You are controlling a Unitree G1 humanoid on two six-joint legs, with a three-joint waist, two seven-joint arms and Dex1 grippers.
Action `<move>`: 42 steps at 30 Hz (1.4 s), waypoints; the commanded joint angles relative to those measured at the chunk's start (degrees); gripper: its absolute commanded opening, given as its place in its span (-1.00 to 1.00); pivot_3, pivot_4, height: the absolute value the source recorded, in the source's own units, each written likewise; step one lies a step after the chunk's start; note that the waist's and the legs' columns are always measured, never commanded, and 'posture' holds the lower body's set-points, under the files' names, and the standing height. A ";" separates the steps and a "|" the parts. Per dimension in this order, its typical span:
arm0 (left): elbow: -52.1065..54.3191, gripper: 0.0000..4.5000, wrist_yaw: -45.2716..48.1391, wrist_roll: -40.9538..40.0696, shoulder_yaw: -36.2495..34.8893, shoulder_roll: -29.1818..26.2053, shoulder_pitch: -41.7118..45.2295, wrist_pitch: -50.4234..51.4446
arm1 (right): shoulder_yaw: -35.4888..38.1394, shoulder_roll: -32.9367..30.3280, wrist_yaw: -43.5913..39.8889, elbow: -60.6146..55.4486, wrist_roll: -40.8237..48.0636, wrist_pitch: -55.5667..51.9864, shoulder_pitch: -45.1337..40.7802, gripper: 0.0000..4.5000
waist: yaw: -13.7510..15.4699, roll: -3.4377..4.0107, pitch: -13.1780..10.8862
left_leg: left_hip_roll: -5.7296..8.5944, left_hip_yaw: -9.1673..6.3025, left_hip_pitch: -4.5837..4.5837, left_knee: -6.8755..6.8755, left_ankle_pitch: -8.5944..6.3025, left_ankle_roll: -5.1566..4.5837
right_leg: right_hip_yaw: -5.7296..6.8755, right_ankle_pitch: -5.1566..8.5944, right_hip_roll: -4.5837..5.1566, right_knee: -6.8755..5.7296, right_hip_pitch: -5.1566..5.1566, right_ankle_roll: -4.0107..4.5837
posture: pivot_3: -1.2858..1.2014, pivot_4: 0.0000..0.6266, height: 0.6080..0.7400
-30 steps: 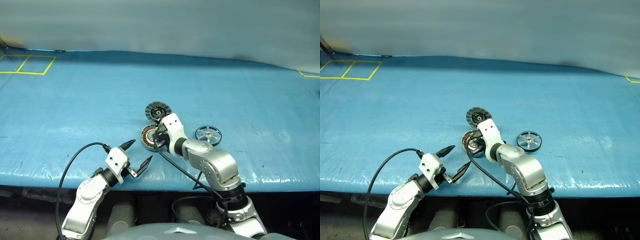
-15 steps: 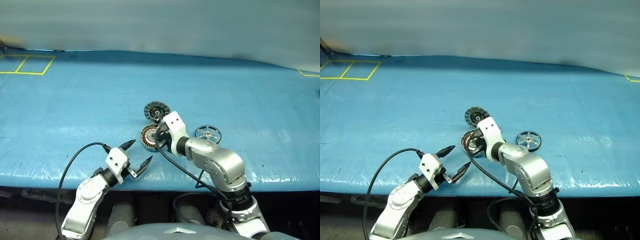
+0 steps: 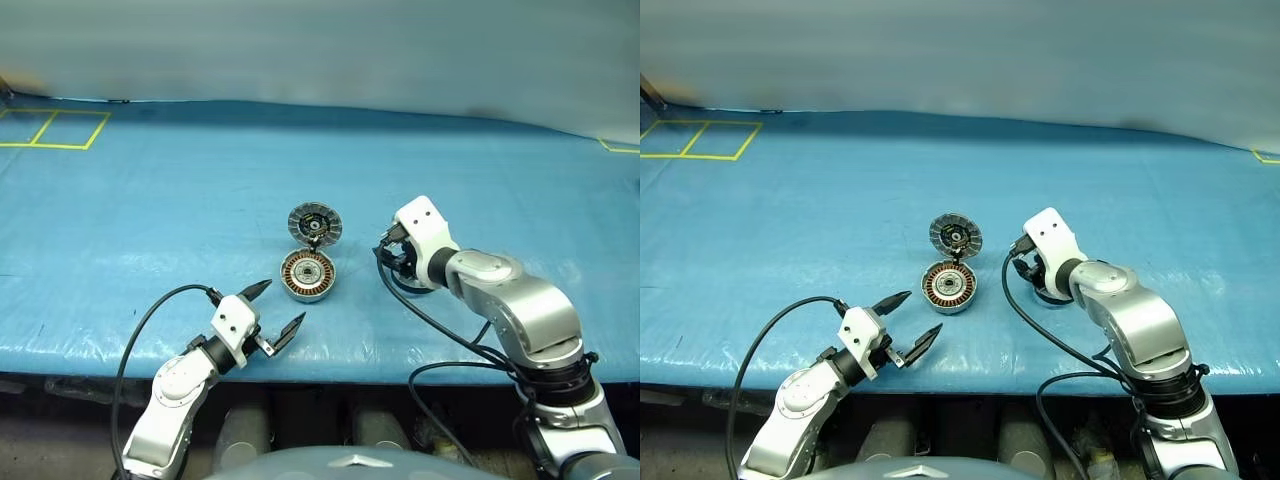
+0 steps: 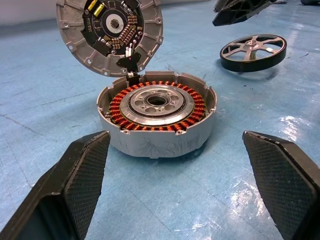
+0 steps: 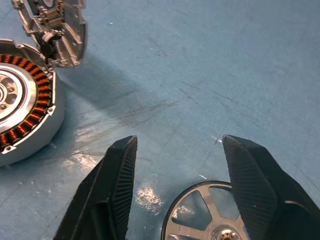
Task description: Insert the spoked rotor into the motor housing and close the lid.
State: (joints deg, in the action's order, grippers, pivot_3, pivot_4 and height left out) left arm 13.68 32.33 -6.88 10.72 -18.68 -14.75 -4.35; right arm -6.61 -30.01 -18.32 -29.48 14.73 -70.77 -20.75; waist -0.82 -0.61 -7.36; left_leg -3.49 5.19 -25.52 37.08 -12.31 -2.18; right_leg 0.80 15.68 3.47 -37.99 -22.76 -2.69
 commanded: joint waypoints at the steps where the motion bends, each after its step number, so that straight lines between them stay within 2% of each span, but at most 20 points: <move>1: 1.30 1.00 0.13 -0.19 0.10 -0.19 0.04 -0.66 | 1.37 -1.26 1.72 1.04 -2.06 -0.02 0.92 0.29 | 0.08 0.00 0.00 | 0.01 0.01 -0.01 0.01 0.00 -0.01 | -0.01 -0.01 0.00 0.01 0.00 -0.01 | 0.03 -0.52 1.00; 8: 1.50 1.00 0.14 -0.24 -0.07 -0.27 -0.67 -0.58 | 4.76 0.28 4.86 0.35 -2.98 -3.54 3.05 0.29 | 0.15 0.00 0.00 | 0.01 0.04 -0.02 0.03 -0.01 -0.04 | -0.03 -0.04 0.00 0.03 0.01 -0.07 | 0.03 -0.52 1.00; 15: 1.48 1.00 0.09 -0.36 -0.16 -0.18 -0.67 -0.55 | 10.09 10.08 10.73 -3.55 -4.06 -10.98 4.30 0.29 | 0.14 0.01 0.00 | -0.01 0.04 -0.02 0.02 -0.01 -0.03 | -0.04 -0.19 -0.04 -0.01 -0.01 -0.34 | 0.03 -0.52 1.00; 22: 1.23 1.00 0.34 -0.44 0.16 -0.07 -0.47 -0.45 | 13.44 15.12 13.96 -5.92 -5.55 -14.97 4.44 0.29 | 0.13 0.01 0.00 | 0.00 0.04 -0.02 0.05 -0.01 -0.04 | -0.03 -0.21 -0.02 0.01 -0.06 -0.37 | 0.03 -0.52 1.00; 31: 0.79 1.00 0.54 -0.52 0.37 0.07 -0.27 -0.60 | 16.61 18.71 15.67 -6.00 -7.03 -17.03 5.29 0.29 | 0.04 0.03 0.01 | 0.00 0.04 -0.02 0.04 -0.01 -0.04 | -0.03 -0.21 -0.02 0.00 -0.05 -0.37 | 0.03 -0.52 1.00; 42: 0.57 1.00 0.56 -0.63 0.29 -0.07 -0.54 -0.81 | 16.79 21.79 15.84 -5.56 -7.91 -17.06 5.80 0.29 | -0.05 0.04 0.01 | 0.00 0.04 -0.01 0.04 -0.01 -0.04 | -0.04 -0.21 -0.03 0.00 -0.05 -0.38 | 0.03 -0.52 1.00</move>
State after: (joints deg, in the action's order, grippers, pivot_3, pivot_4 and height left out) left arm 13.68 32.58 -7.29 10.84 -18.62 -15.20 -4.29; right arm 9.48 -8.48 -2.68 -34.18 7.10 -88.18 -14.79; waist -0.86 -0.57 -7.34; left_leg -3.48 5.23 -25.54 37.12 -12.32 -2.22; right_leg 0.77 15.46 3.44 -38.00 -22.81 -3.07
